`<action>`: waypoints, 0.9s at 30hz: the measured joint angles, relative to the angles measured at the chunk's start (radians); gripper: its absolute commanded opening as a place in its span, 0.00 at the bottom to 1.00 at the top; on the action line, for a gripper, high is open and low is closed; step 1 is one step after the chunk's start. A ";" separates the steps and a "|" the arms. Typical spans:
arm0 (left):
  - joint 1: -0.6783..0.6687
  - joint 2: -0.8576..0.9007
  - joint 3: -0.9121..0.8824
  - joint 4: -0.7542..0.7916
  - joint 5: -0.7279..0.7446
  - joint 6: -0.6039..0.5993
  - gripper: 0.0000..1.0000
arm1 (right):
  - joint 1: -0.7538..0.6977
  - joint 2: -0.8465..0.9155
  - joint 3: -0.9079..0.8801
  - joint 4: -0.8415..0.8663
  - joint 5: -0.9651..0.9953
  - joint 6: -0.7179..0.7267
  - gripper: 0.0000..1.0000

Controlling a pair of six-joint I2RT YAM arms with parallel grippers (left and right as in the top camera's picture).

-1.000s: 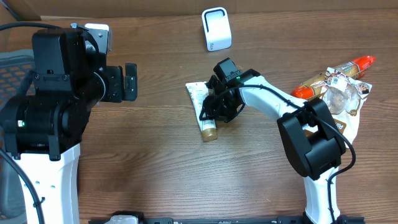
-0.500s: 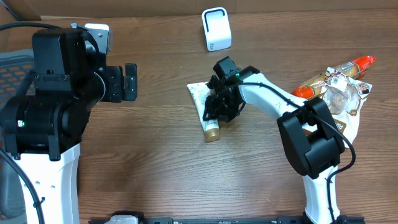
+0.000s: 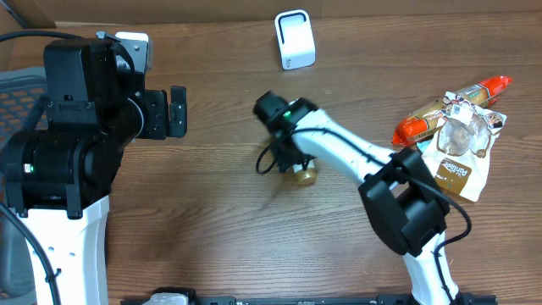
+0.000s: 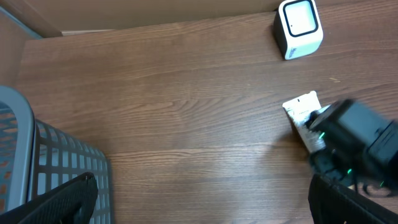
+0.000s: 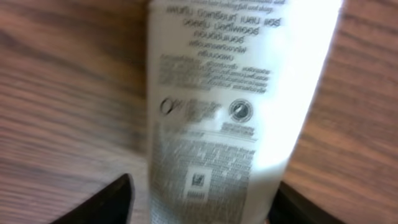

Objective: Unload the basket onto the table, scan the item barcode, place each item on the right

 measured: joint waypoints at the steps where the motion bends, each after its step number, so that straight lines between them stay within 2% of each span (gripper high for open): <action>1: 0.000 0.000 0.000 0.000 0.000 0.000 1.00 | 0.016 0.000 0.000 -0.004 0.008 0.002 0.77; 5: 0.000 0.000 0.000 0.000 0.000 0.000 0.99 | 0.024 0.002 0.041 -0.082 0.002 0.002 0.77; 11: 0.000 0.000 0.000 0.000 0.000 0.000 0.99 | -0.060 0.001 0.203 -0.177 -0.060 0.000 0.80; 16: 0.000 0.000 0.000 0.000 0.000 0.000 1.00 | -0.181 0.000 0.270 -0.194 -0.247 0.000 0.81; 23: 0.000 0.000 0.000 0.000 0.000 0.000 1.00 | -0.346 0.000 0.245 -0.168 -0.478 -0.034 0.47; 27: 0.000 0.000 0.000 0.000 0.000 0.000 1.00 | -0.330 0.000 0.217 -0.159 -0.515 -0.050 0.39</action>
